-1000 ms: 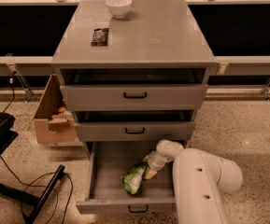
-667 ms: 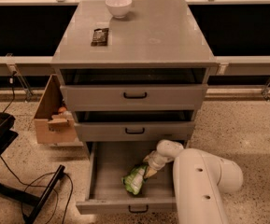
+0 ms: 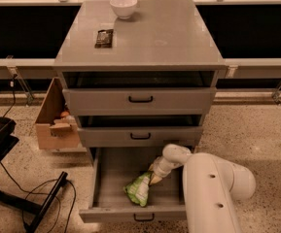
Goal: Pick green rice chip bag from bottom drawer and place on counter
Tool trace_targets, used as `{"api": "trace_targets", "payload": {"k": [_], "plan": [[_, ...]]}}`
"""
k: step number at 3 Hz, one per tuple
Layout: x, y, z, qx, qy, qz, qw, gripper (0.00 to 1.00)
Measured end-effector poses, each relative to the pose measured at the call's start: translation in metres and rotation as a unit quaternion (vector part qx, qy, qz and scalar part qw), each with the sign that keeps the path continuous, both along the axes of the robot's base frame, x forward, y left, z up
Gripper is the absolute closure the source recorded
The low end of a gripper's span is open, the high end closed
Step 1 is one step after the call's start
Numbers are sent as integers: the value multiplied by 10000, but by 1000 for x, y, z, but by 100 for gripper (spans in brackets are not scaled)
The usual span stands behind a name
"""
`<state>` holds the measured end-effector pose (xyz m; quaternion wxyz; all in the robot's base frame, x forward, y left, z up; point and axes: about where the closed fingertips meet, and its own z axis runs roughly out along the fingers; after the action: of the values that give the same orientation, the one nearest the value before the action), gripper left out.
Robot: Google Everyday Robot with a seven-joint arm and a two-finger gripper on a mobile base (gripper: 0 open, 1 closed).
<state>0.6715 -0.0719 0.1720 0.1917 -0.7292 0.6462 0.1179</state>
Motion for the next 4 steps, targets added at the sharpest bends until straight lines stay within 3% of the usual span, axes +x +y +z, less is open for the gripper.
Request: {"api": "trace_targets", "payload": {"k": [1,2,3,4], "plan": [[-17,-13,42,24,52,183,9998,100],[-51,-29,110,85,23,471,9989,100],[-91,-50,180,48,-2,560,9984,100],[-132,-81,256,-334,83,36,9994,100]]}}
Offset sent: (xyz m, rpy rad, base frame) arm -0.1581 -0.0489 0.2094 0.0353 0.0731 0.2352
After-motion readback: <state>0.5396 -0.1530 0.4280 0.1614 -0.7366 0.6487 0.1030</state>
